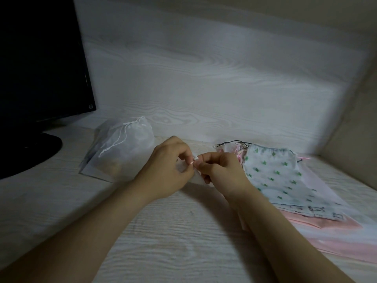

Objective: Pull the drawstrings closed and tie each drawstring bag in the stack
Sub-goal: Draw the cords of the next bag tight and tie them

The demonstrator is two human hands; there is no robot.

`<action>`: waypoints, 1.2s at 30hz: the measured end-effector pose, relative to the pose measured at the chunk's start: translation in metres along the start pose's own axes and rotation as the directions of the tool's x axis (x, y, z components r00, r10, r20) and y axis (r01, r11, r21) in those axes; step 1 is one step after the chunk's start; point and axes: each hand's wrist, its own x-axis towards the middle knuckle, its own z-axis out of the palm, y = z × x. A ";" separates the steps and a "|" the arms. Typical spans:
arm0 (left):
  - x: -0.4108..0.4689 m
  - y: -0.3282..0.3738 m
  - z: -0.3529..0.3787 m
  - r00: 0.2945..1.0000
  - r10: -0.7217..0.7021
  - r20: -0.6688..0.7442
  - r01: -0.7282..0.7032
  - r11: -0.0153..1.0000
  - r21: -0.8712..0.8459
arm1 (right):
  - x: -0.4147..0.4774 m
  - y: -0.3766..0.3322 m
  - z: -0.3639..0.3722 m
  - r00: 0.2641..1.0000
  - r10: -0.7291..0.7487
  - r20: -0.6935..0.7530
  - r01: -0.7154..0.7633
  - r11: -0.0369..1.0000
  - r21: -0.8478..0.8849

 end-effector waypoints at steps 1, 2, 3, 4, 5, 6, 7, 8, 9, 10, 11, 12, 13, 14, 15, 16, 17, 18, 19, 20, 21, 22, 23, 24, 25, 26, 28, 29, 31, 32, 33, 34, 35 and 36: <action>-0.001 0.001 0.000 0.999 -0.038 0.031 0.038 0.999 0.001 | 0.000 0.000 0.000 1.000 -0.005 -0.004 0.005 1.000 0.002; -0.001 0.001 -0.001 0.994 -0.087 0.065 0.086 0.996 0.006 | 0.000 0.001 0.000 1.000 -0.008 -0.013 0.008 1.000 0.007; -0.001 0.001 -0.001 0.987 -0.131 0.092 0.131 0.991 0.004 | 0.001 0.002 0.000 0.999 -0.012 -0.030 0.012 1.000 0.011; 0.000 0.001 -0.002 0.978 -0.177 0.114 0.179 0.984 -0.004 | 0.002 0.002 0.000 0.999 -0.016 -0.049 0.016 1.000 0.008; 0.000 0.001 -0.003 0.968 -0.215 0.129 0.220 0.975 -0.025 | 0.002 0.003 0.000 0.998 -0.018 -0.068 0.018 1.000 0.003; 0.001 0.003 -0.003 0.959 -0.249 0.137 0.258 0.965 -0.052 | 0.002 0.003 0.000 0.996 -0.021 -0.082 0.021 1.000 0.000; 0.002 0.004 -0.004 0.952 -0.276 0.136 0.287 0.955 -0.075 | 0.002 0.003 0.000 0.995 -0.026 -0.093 0.026 1.000 -0.003; 0.003 0.006 -0.005 0.944 -0.301 0.133 0.314 0.944 -0.097 | 0.003 0.004 -0.001 0.994 -0.034 -0.100 0.033 0.999 -0.010; 0.005 0.007 -0.005 0.934 -0.331 0.135 0.347 0.930 -0.123 | 0.003 0.005 -0.001 0.993 -0.044 -0.105 0.042 0.999 -0.024; 0.006 0.008 -0.006 0.921 -0.361 0.144 0.382 0.910 -0.161 | 0.003 0.005 -0.002 0.993 -0.053 -0.109 0.049 0.998 -0.038; 0.006 0.009 -0.008 0.912 -0.378 0.159 0.406 0.890 -0.207 | 0.003 0.005 -0.002 0.992 -0.060 -0.110 0.055 0.997 -0.045; 0.006 0.009 -0.008 0.911 -0.376 0.171 0.409 0.880 -0.242 | 0.004 0.006 -0.003 0.992 -0.066 -0.109 0.061 0.997 -0.046; 0.006 0.010 -0.008 0.914 -0.367 0.174 0.402 0.878 -0.258 | 0.005 0.007 -0.003 0.992 -0.069 -0.106 0.065 0.997 -0.043; 0.005 0.011 -0.007 0.915 -0.364 0.173 0.399 0.879 -0.261 | 0.006 0.007 -0.004 0.992 -0.071 -0.102 0.067 0.997 -0.042; 0.005 0.012 -0.007 0.913 -0.371 0.171 0.405 0.872 -0.274 | 0.006 0.008 -0.004 0.993 -0.073 -0.097 0.069 0.997 -0.041; 0.005 0.012 -0.006 0.905 -0.387 0.178 0.424 0.854 -0.301 | 0.007 0.009 -0.004 0.993 -0.074 -0.094 0.070 0.997 -0.041; 0.005 0.013 -0.005 0.888 -0.414 0.199 0.459 0.820 -0.341 | 0.007 0.010 -0.004 0.993 -0.074 -0.093 0.071 0.997 -0.040; 0.006 0.013 -0.005 0.866 -0.444 0.231 0.501 0.773 -0.390 | 0.008 0.010 -0.004 0.993 -0.075 -0.094 0.071 0.997 -0.040; 0.006 0.011 -0.004 0.840 -0.470 0.270 0.542 0.718 -0.436 | 0.008 0.010 -0.004 0.993 -0.075 -0.095 0.071 0.997 -0.042; 0.007 0.010 -0.003 0.816 -0.488 0.309 0.577 0.672 -0.464 | 0.008 0.011 -0.005 0.992 -0.079 -0.097 0.075 0.996 -0.045; 0.007 0.009 -0.003 0.798 -0.499 0.337 0.602 0.647 -0.469 | 0.008 0.011 -0.005 0.992 -0.084 -0.097 0.079 0.996 -0.052; 0.006 0.009 -0.003 0.793 -0.495 0.354 0.609 0.651 -0.454 | 0.008 0.011 -0.005 0.991 -0.092 -0.094 0.087 0.995 -0.059; 0.005 0.008 -0.004 0.800 -0.479 0.361 0.598 0.679 -0.426 | 0.008 0.010 -0.005 0.991 -0.102 -0.087 0.096 0.993 -0.067; 0.004 0.009 -0.004 0.816 -0.450 0.363 0.573 0.716 -0.400 | 0.007 0.010 -0.005 0.991 -0.112 -0.078 0.106 0.992 -0.075; 0.004 0.009 -0.004 0.836 -0.414 0.359 0.537 0.751 -0.384 | 0.007 0.009 -0.005 0.990 -0.121 -0.070 0.115 0.990 -0.081; 0.003 0.008 -0.004 0.856 -0.378 0.352 0.500 0.777 -0.383 | 0.006 0.009 -0.005 0.990 -0.129 -0.063 0.124 0.989 -0.081; 0.003 0.005 -0.003 0.885 -0.345 0.314 0.450 0.807 -0.382 | 0.006 0.008 -0.006 0.989 -0.139 -0.054 0.135 0.988 -0.074; 0.004 0.004 -0.002 0.896 -0.341 0.285 0.430 0.827 -0.362 | 0.005 0.008 -0.006 0.988 -0.144 -0.052 0.140 0.987 -0.081; 0.003 0.000 -0.002 0.917 -0.346 0.197 0.394 0.864 -0.314 | 0.006 0.009 -0.006 0.986 -0.158 -0.054 0.151 0.982 -0.116; 0.004 -0.002 -0.001 0.925 -0.352 0.143 0.379 0.876 -0.297 | 0.006 0.010 -0.006 0.985 -0.162 -0.058 0.153 0.979 -0.134; 0.005 -0.003 -0.002 0.932 -0.351 0.090 0.362 0.892 -0.271 | 0.006 0.010 -0.006 0.985 -0.163 -0.062 0.153 0.977 -0.148; 0.005 -0.004 -0.002 0.937 -0.346 0.044 0.347 0.909 -0.232 | 0.006 0.010 -0.006 0.985 -0.162 -0.063 0.151 0.976 -0.159; 0.006 -0.002 -0.003 0.939 -0.344 0.016 0.340 0.920 -0.193 | 0.006 0.010 -0.006 0.985 -0.159 -0.066 0.147 0.976 -0.161; 0.007 0.000 -0.003 0.934 -0.356 0.013 0.354 0.921 -0.161 | 0.006 0.010 -0.006 0.985 -0.158 -0.070 0.145 0.977 -0.158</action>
